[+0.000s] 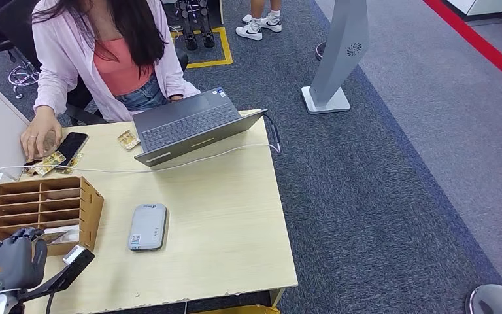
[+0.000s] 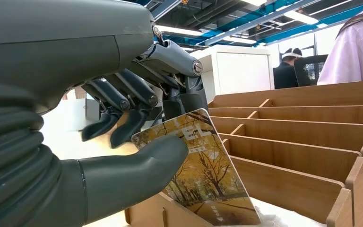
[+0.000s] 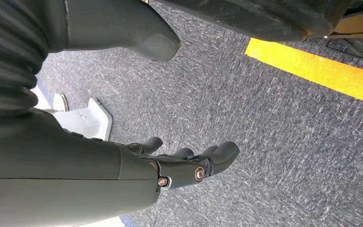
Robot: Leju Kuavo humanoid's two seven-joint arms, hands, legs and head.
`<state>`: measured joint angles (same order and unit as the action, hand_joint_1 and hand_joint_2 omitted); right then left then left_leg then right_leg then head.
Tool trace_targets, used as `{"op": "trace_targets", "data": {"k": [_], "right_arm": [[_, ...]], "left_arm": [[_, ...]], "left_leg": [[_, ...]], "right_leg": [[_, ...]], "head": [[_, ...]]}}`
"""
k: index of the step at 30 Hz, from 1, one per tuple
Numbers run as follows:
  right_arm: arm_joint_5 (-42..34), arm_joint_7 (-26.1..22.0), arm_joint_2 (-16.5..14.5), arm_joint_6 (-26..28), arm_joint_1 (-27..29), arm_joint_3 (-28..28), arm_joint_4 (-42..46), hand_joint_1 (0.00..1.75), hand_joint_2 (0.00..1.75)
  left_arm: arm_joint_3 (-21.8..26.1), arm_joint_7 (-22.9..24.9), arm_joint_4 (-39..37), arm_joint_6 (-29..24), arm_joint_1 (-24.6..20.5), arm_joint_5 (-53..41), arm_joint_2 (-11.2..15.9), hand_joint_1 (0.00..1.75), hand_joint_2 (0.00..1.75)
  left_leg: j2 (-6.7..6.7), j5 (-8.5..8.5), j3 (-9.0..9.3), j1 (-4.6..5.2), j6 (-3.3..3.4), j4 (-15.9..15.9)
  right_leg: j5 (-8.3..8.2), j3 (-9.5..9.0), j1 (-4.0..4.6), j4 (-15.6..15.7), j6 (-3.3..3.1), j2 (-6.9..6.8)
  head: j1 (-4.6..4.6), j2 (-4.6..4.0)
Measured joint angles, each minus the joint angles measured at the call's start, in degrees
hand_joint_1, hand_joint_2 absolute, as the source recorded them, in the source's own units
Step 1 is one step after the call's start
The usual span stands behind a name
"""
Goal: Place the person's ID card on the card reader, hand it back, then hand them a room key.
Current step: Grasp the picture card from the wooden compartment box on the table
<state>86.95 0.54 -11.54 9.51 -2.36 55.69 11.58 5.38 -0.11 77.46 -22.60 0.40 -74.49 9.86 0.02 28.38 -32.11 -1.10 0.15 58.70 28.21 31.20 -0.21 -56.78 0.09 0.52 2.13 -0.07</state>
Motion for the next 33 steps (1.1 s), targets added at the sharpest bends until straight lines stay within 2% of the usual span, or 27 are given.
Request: {"op": "trace_targets", "data": {"k": [8,14,18,27,30,33], "right_arm": [[-0.02,0.14,0.0,-0.08,-0.02,0.0,0.0,0.0,1.75],[-0.01,0.05,0.0,-0.08,-0.03,0.0,0.0,0.0,1.75],[0.0,-0.48,0.0,-0.15,-0.06,0.0,0.0,0.0,0.0],[0.02,-1.04,0.02,-0.26,-0.12,0.0,0.0,0.0,0.0],[0.11,-1.22,0.1,-0.92,-0.18,-0.03,0.0,0.0,0.0],[0.22,-1.2,0.2,-1.8,-0.38,-0.55,0.0,0.0,0.0]], "left_arm": [[0.0,-0.1,-0.21,-0.26,-0.24,0.05,-0.08,1.75,1.75],[0.0,-1.63,-0.49,-3.43,-0.69,0.58,-0.13,1.75,1.75],[0.0,-3.54,-0.28,-6.61,-1.8,1.22,-0.13,1.75,1.75],[-0.36,-5.18,2.76,-6.56,-5.2,3.41,0.1,1.75,1.75],[-1.9,-5.68,5.73,-3.19,-11.85,6.92,1.03,1.75,1.75],[-2.62,-5.27,3.03,-3.63,-18.96,5.61,1.54,1.75,1.75]], "left_leg": [[0.0,0.0,0.0,0.0,0.0,0.0],[0.0,0.0,0.0,0.0,0.0,0.0],[0.0,-0.02,0.01,0.0,-0.01,0.01],[-0.01,-0.06,0.01,0.0,0.0,0.02],[-0.03,-0.11,0.02,-0.01,-0.03,0.04],[-0.11,-0.18,0.0,-0.01,-0.04,0.05]], "right_leg": [[0.0,0.0,0.0,0.0,0.0,0.0],[0.0,0.0,0.0,0.0,0.0,0.0],[0.0,0.01,0.0,0.0,0.0,-0.01],[-0.03,0.01,0.0,-0.01,-0.02,-0.02],[-0.07,0.03,0.0,-0.04,-0.06,-0.03],[-0.11,0.04,0.0,-0.08,-0.09,-0.1]], "head": [[-0.01,0.0],[-0.01,0.0],[0.0,0.0],[0.0,0.0],[-0.03,0.0],[-0.01,0.0]]}}
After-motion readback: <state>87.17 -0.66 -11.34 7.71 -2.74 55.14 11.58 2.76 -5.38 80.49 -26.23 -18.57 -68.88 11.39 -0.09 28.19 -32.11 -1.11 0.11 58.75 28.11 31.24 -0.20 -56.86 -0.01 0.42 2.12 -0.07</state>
